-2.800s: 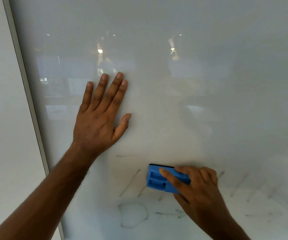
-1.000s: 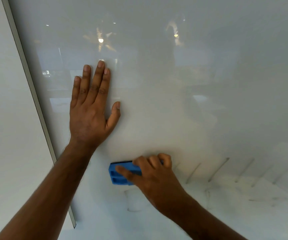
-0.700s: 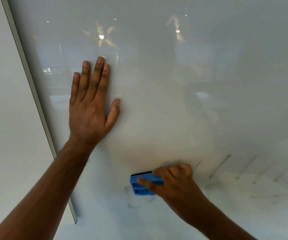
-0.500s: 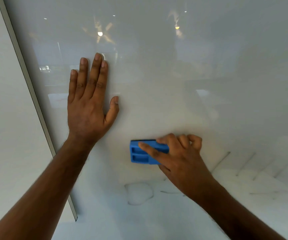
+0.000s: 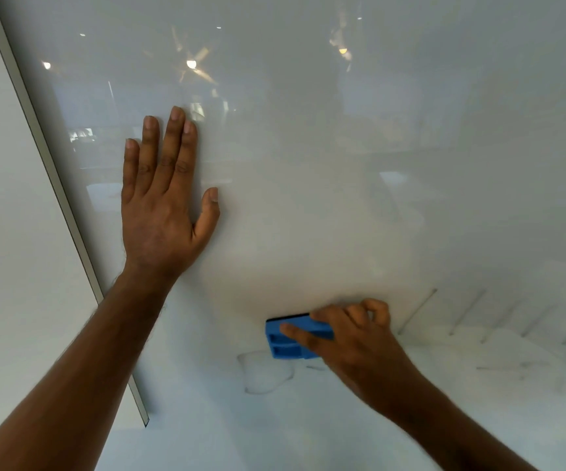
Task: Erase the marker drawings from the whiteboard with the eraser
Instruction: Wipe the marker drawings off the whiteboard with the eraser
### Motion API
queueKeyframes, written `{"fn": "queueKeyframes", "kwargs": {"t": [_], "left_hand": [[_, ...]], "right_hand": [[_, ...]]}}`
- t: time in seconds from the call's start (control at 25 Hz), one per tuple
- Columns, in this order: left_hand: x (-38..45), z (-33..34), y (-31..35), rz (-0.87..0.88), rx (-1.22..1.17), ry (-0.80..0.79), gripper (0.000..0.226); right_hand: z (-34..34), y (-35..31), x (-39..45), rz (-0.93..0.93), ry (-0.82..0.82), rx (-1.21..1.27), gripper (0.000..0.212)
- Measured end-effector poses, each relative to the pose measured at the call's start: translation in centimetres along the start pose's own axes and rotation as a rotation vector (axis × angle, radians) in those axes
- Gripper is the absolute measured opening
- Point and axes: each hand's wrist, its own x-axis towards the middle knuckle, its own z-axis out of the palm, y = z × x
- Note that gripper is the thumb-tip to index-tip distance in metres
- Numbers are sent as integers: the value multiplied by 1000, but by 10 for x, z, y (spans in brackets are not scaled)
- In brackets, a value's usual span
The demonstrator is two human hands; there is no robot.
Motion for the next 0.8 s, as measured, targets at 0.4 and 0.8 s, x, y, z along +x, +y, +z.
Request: {"fn": "queueKeyframes", "kwargs": {"t": [0.4, 0.8], "left_hand": [[-1, -2, 5, -15, -1, -16, 70], [-8, -1, 14, -68, -6, -57, 74]], "right_hand": [[-10, 21, 42, 165, 112, 78, 71], [-14, 65, -30, -32, -14, 41, 73]]}}
